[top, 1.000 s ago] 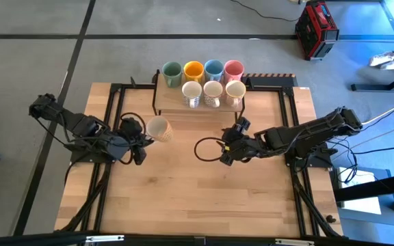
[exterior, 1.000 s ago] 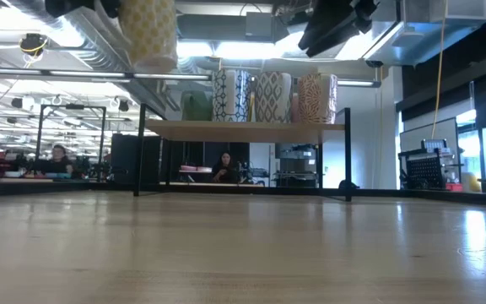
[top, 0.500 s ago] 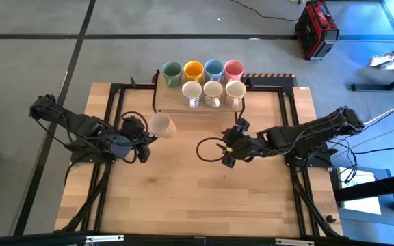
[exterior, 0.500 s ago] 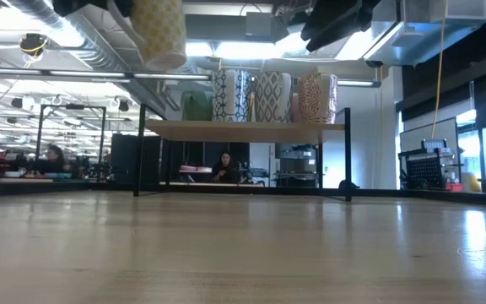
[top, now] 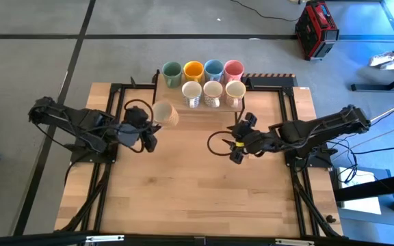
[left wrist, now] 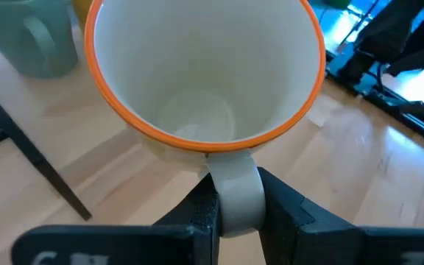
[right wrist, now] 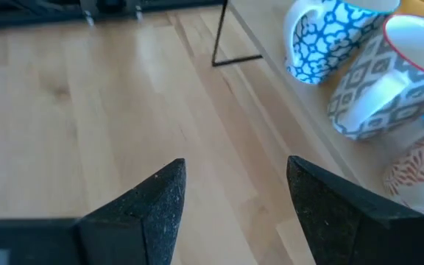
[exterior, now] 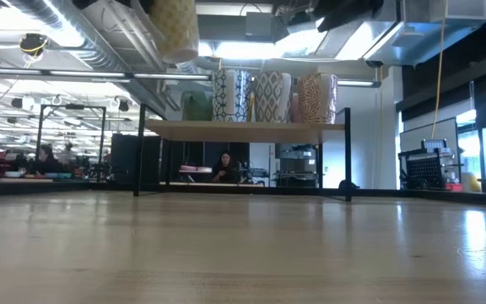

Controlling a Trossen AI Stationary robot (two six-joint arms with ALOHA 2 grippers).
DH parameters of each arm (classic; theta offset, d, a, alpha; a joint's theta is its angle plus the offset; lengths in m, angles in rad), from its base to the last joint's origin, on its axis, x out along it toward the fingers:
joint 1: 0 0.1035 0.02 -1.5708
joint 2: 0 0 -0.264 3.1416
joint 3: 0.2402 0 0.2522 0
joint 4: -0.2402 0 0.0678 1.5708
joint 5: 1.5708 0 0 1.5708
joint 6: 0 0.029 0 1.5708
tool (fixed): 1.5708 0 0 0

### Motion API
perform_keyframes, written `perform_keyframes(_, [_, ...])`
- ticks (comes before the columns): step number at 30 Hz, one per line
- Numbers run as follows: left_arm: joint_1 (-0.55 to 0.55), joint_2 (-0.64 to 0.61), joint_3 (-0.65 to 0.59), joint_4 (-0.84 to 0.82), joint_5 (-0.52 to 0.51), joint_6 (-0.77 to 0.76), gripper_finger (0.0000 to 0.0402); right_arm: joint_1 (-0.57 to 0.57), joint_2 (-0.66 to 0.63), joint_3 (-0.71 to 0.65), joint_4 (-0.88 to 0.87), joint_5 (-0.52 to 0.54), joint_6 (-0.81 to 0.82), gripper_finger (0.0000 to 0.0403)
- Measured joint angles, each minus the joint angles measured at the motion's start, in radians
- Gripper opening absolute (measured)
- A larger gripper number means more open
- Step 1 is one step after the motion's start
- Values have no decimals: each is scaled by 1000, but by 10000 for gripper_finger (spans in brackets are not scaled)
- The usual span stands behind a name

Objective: Place coffee mugs
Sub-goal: Put the yellow patterned mug on the shelf

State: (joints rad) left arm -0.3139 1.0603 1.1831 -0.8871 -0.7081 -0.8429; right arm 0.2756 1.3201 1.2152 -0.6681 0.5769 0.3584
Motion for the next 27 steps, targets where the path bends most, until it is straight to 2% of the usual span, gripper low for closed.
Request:
perform_keyframes(10, [74, 0, 0, 5, -21, 4, 54, 0, -42, 0, -20, -9, 3, 227])
perform_keyframes(21, [157, 11, 1, 14, -107, 27, 54, 0, -40, 0, -23, -10, -3, 227])
perform_keyframes(27, [192, 50, 1, 9, -83, 15, 54, 0, -40, 0, -23, -12, -23, 227])
